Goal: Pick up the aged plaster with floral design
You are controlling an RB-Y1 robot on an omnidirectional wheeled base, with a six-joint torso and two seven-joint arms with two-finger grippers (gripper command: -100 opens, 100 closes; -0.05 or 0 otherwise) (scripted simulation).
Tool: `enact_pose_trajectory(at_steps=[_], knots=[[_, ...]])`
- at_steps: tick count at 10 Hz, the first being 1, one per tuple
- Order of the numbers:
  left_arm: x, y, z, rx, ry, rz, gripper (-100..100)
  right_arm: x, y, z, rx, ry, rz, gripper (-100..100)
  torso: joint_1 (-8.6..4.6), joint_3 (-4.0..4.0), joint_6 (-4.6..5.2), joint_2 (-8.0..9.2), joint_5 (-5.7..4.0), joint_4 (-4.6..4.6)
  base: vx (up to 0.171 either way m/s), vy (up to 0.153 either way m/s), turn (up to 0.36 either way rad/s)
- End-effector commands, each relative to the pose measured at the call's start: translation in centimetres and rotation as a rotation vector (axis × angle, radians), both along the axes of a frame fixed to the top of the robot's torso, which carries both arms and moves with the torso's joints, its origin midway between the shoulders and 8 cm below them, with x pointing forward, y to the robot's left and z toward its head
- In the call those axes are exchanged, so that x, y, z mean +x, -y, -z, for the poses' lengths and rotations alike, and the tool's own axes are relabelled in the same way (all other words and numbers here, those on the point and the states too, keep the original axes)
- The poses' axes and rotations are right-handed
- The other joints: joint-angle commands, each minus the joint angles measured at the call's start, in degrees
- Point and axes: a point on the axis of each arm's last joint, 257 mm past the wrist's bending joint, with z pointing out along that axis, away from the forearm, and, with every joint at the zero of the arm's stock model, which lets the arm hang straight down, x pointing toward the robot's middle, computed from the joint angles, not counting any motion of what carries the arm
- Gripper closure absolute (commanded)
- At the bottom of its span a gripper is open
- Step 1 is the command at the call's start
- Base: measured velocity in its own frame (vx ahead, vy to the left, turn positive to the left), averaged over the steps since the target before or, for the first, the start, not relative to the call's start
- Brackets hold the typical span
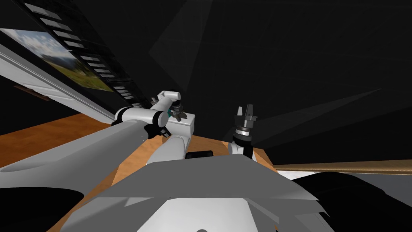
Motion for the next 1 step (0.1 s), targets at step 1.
enact_pose_trajectory(at_steps=[1], knots=[[0.00, 0.00, 0.00, 0.000, 0.000, 0.000, 0, 0.00, 0.00, 0.00, 0.000, 0.000, 0.000, 0, 0.00, 0.00, 0.00, 0.00, 0.00, 0.00, 0.000, 0.000, 0.000]])
